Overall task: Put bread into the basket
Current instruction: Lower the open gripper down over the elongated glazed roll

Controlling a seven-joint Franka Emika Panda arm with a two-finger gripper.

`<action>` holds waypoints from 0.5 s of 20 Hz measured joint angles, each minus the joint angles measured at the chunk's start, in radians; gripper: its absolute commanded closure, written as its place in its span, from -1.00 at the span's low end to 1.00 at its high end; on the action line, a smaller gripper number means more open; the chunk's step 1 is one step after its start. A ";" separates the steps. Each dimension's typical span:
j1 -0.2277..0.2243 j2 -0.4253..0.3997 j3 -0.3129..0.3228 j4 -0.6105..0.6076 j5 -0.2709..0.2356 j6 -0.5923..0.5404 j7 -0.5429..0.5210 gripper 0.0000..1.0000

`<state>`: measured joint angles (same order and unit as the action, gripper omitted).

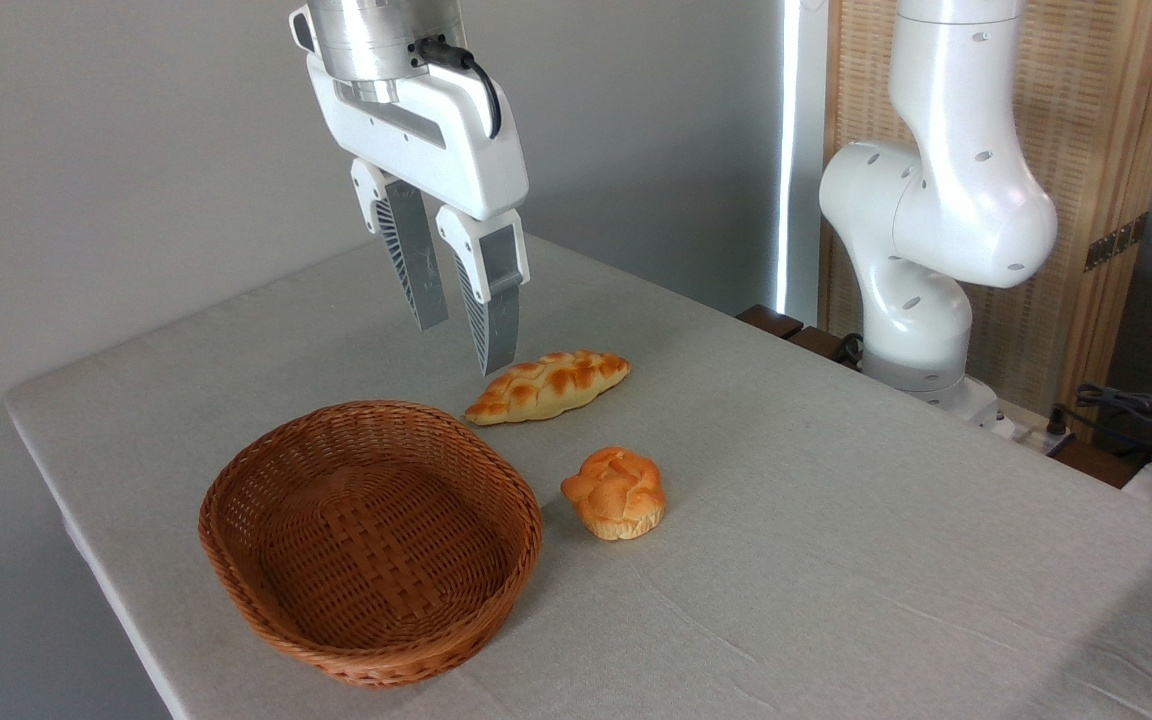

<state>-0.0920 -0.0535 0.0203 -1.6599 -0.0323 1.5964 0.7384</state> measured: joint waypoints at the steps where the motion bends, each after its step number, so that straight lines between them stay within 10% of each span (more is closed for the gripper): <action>1: 0.000 0.000 0.000 0.000 0.000 0.000 0.000 -1.00; 10: -0.001 -0.002 -0.001 -0.001 0.000 -0.010 0.000 -1.00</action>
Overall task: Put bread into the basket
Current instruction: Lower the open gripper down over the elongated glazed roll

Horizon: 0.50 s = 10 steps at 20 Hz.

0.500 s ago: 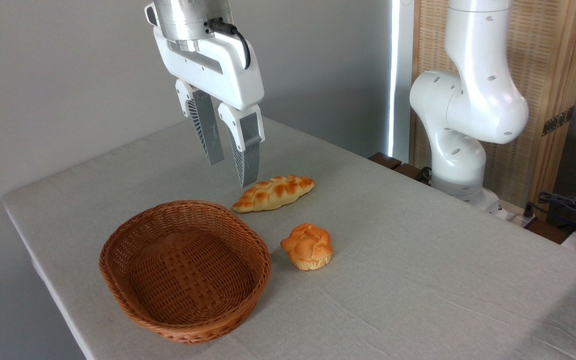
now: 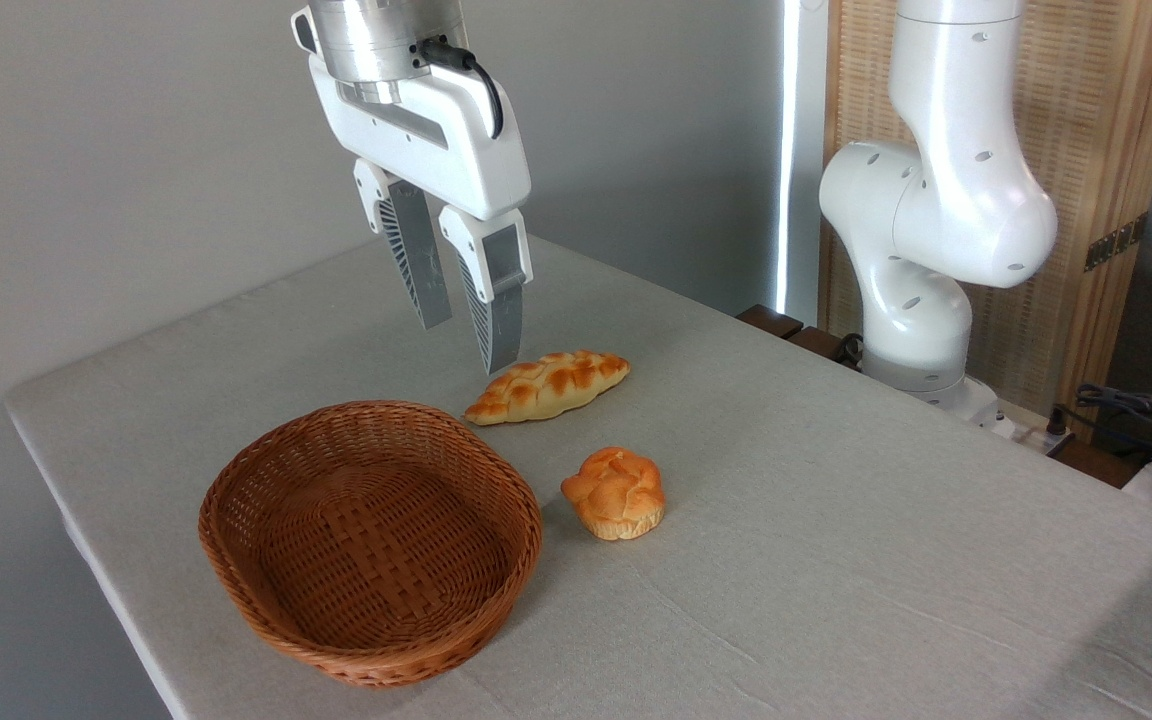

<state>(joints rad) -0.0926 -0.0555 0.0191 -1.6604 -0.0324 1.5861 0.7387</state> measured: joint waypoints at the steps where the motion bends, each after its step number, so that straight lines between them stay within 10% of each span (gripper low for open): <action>1: -0.001 -0.006 -0.002 -0.005 0.000 0.000 0.000 -1.00; 10: -0.092 -0.159 -0.101 -0.322 -0.095 0.082 -0.022 -1.00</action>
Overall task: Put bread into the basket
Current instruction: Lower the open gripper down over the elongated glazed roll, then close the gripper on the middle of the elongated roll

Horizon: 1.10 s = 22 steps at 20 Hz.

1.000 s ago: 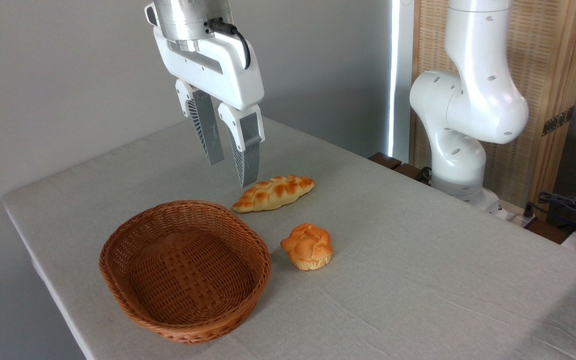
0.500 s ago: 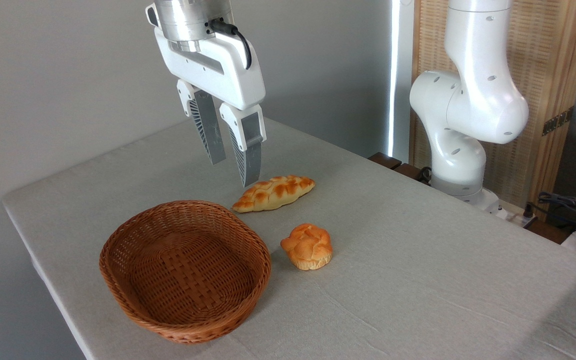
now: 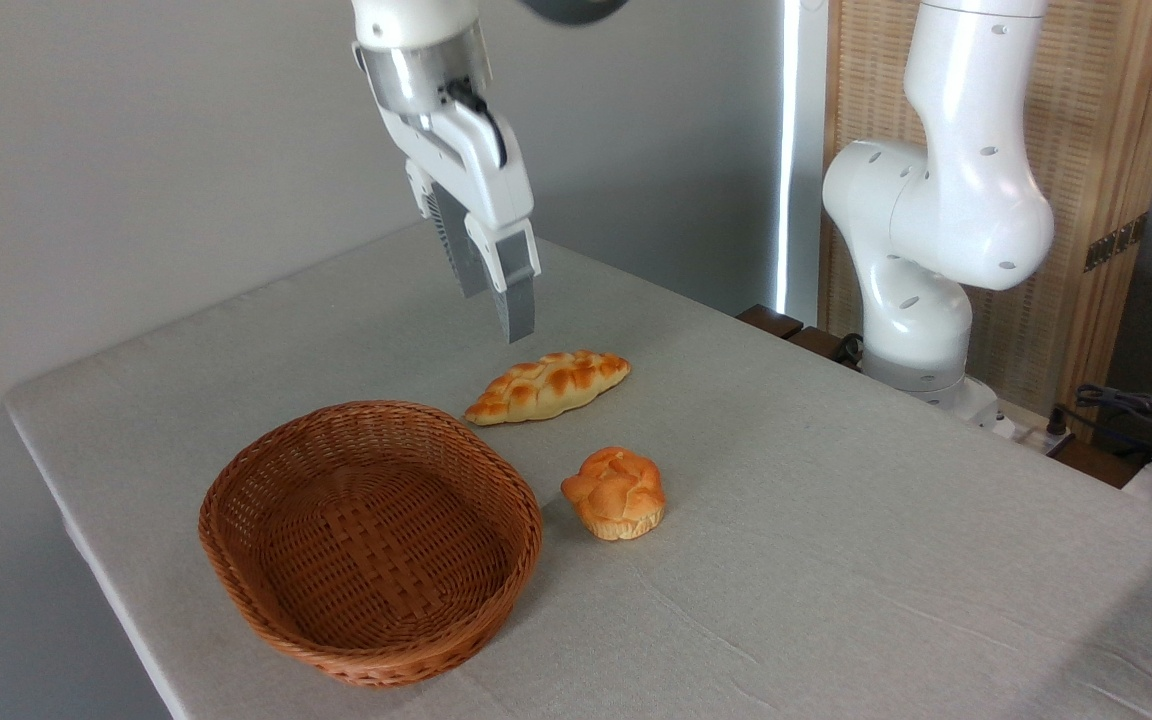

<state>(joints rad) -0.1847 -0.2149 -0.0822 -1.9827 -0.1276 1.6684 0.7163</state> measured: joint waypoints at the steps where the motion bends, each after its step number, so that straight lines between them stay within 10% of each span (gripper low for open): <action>1: -0.019 0.000 -0.010 -0.028 -0.005 0.011 -0.020 -1.00; 8: -0.144 -0.003 -0.029 -0.261 -0.008 0.258 -0.111 -1.00; 19: -0.161 -0.011 -0.035 -0.348 -0.008 0.301 -0.111 -0.99; 22: -0.161 -0.011 -0.043 -0.366 -0.007 0.312 -0.111 -0.62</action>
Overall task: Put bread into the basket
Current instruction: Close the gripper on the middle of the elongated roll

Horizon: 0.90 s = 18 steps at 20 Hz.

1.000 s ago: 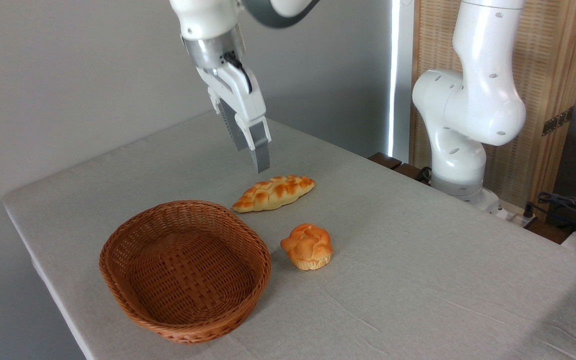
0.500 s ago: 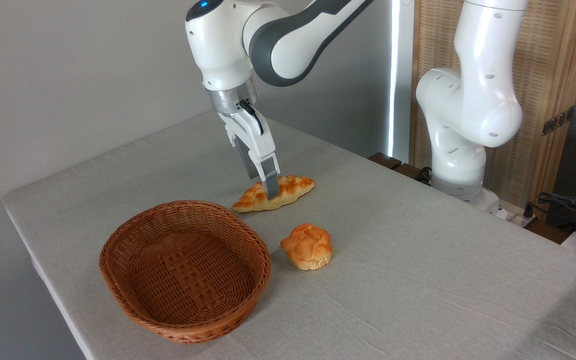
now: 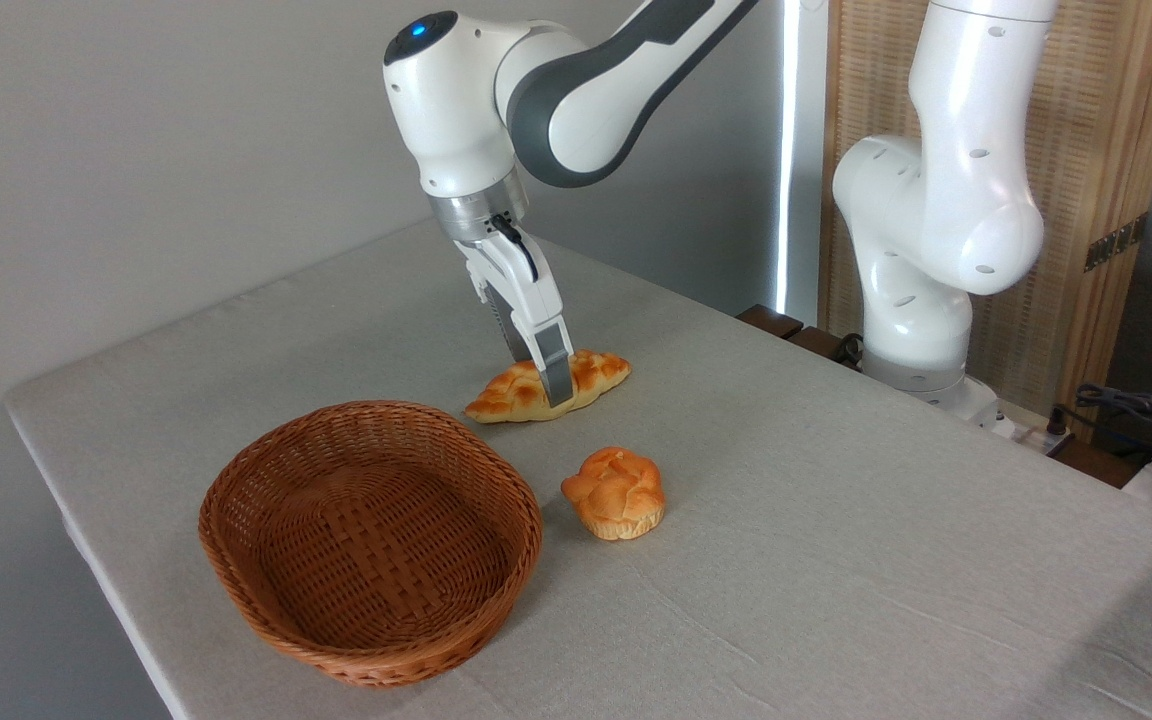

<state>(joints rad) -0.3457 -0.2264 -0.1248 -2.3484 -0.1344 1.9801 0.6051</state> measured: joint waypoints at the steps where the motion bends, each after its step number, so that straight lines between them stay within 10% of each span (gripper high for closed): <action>1: 0.000 0.000 -0.003 -0.002 0.003 0.002 0.000 -0.45; 5: 0.000 0.000 -0.010 -0.005 0.027 0.003 0.000 0.54; 18: 0.000 0.007 -0.015 -0.009 0.072 0.001 0.004 0.78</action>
<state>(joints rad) -0.3459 -0.2195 -0.1402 -2.3577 -0.0622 1.9814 0.6087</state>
